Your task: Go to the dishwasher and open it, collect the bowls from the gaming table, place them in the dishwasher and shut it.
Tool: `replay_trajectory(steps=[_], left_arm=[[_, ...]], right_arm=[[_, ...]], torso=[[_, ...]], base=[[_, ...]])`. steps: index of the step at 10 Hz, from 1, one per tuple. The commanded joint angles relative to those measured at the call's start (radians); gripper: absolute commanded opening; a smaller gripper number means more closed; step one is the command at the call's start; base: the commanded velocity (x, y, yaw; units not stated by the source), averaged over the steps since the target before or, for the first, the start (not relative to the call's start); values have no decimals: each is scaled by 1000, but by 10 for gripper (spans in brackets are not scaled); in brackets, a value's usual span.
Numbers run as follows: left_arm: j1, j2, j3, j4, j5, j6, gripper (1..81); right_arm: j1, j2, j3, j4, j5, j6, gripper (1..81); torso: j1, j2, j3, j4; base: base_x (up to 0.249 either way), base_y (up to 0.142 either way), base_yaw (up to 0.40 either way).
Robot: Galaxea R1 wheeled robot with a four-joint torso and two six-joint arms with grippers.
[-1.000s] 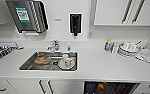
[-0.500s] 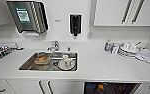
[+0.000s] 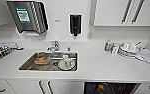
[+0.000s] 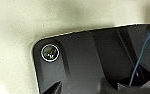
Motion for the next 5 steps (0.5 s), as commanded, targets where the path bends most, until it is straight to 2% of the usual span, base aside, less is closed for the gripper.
replay_trajectory(steps=[1, 2, 3, 4, 5], left_arm=[[-25, -19, 0, 0, 37, -3, 811], [-26, -18, 0, 0, 37, -1, 811], [-26, -19, 0, 2, 36, 0, 811], [-26, -16, 0, 14, 36, 3, 811], [-26, -11, 0, 17, 36, 5, 811]], right_arm=[[202, -100, 153, -13, -7, -3, 811], [201, -96, 189, -108, -27, -7, 811], [147, -81, 176, -248, -72, -7, 811], [77, -74, 144, -408, -74, -9, 811], [-4, -73, 100, -538, -73, -9, 811]], torso=[[0, 0, 0, 0], [0, 0, 0, 0], [0, 0, 0, 0], [0, 0, 0, 0], [0, 0, 0, 0]], base=[[0, 0, 0], [0, 0, 0], [0, 0, 0], [0, 0, 0], [0, 0, 0]])
